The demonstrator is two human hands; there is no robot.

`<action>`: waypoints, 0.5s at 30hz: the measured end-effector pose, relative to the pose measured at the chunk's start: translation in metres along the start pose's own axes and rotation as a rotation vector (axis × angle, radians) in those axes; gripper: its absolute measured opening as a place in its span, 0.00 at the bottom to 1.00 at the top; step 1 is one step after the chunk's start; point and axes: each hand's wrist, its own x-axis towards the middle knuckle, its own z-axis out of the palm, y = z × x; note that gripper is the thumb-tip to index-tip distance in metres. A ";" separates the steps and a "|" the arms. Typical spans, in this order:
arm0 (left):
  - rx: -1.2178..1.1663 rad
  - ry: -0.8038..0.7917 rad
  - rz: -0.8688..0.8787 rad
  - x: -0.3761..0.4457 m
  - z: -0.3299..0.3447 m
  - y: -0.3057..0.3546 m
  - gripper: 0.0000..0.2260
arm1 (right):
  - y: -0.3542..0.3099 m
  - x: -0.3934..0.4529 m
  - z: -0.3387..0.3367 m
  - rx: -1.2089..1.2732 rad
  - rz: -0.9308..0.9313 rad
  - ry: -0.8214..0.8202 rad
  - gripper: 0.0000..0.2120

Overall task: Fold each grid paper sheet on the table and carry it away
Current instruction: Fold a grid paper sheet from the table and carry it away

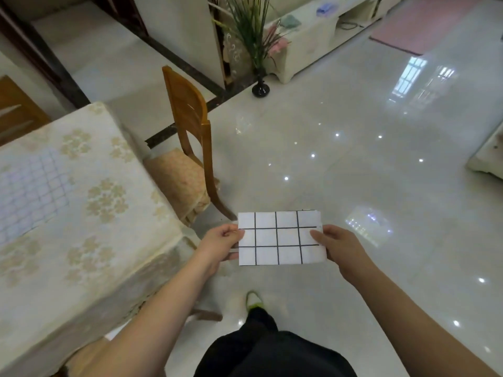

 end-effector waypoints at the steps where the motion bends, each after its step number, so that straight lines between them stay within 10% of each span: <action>1: -0.002 0.001 -0.003 0.011 0.000 0.006 0.08 | -0.005 0.010 0.000 0.001 0.002 0.000 0.03; 15: -0.044 -0.097 -0.025 0.163 -0.019 0.104 0.01 | -0.098 0.156 0.017 -0.065 0.039 -0.015 0.03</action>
